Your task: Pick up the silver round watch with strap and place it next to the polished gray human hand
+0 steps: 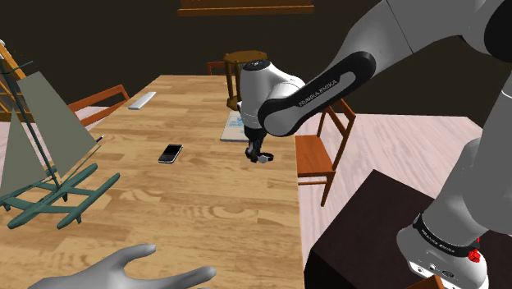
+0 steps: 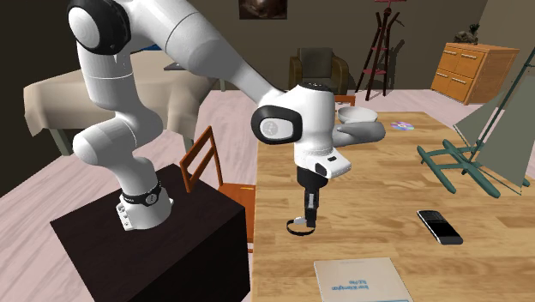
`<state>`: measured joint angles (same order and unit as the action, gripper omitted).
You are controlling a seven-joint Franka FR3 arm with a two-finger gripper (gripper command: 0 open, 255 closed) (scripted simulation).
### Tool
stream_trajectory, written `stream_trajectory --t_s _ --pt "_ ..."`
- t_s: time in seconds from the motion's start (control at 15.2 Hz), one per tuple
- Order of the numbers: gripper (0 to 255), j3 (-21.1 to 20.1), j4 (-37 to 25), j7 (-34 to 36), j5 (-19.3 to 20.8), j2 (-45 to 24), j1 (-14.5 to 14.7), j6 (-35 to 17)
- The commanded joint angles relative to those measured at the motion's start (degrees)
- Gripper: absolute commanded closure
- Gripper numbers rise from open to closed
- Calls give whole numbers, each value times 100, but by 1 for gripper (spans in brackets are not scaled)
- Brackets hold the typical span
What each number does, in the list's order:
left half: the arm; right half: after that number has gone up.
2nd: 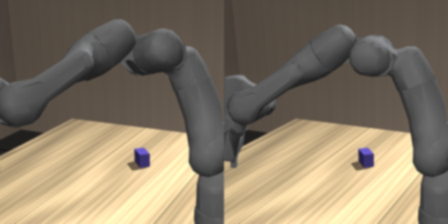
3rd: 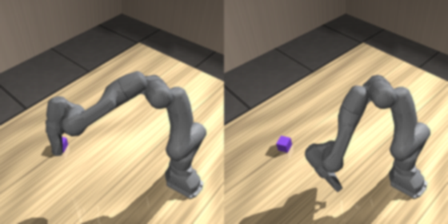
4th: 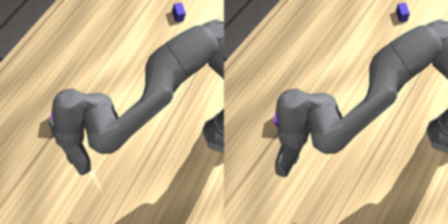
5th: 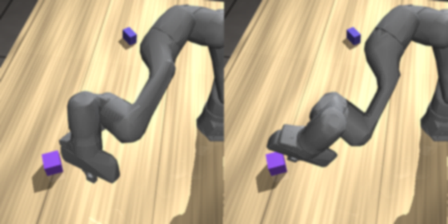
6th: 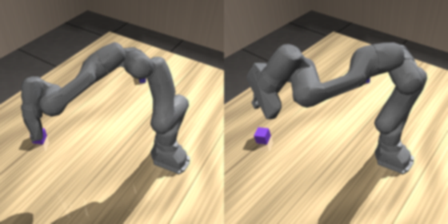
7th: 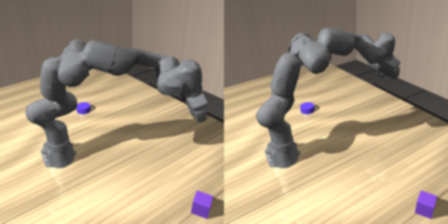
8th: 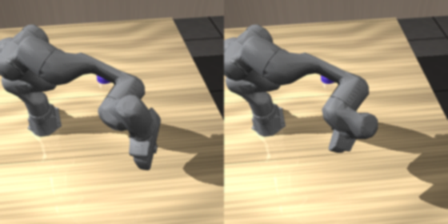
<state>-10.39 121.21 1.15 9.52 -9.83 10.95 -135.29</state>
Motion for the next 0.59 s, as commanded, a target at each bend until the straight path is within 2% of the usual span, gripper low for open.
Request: stream_trajectory --t_s 0.0,0.53 --pt "255 0 0 0 0 0 0 0" --pt "255 -5 -25 -19 -21 45 -3 68"
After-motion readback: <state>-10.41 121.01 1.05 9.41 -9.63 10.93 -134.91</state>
